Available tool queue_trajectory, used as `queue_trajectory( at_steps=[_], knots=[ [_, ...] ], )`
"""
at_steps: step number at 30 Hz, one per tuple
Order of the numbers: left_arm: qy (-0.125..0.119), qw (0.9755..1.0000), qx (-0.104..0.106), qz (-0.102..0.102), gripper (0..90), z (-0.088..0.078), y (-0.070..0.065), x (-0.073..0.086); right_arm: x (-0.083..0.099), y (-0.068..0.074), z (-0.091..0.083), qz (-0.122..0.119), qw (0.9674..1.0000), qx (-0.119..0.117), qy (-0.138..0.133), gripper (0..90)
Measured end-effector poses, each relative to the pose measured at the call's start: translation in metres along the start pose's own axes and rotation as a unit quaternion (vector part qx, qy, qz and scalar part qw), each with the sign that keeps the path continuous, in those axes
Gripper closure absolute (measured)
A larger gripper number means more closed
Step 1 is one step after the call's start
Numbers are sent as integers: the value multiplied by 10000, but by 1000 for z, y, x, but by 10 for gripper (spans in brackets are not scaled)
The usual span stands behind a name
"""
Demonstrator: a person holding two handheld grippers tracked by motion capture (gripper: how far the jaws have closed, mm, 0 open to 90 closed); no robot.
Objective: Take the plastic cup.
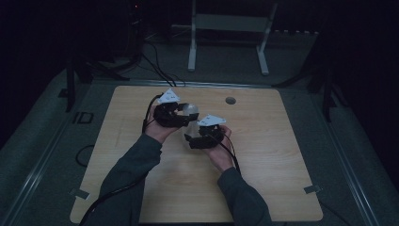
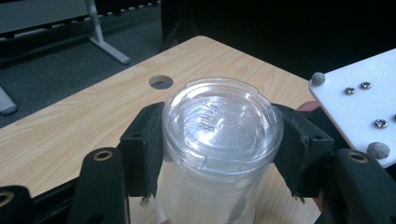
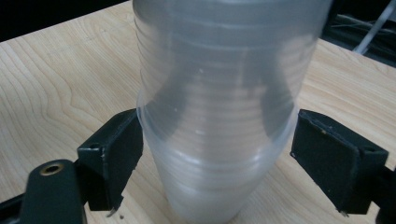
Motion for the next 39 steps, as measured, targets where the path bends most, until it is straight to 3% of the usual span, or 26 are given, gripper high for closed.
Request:
queue_trajectory(
  at_steps=[29,39],
  knots=[
    [-101,9999,4,-44,396,-6,1,-8,0,3,5,-54,9999,-110,-51,204],
    [-141,9999,60,-41,405,-12,2,-16,6,2,9,-40,9999,-124,72,204]
  ],
)
Point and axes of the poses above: each handheld gripper's, and its own axes: z roughly forward along the jaws, x roughly out of its underside, y roughly to its left, the point moved 10 cm from there along z, roughly forward along the jaws, and after that the axes turned 5 degrees about z, right-handed, at the moved point
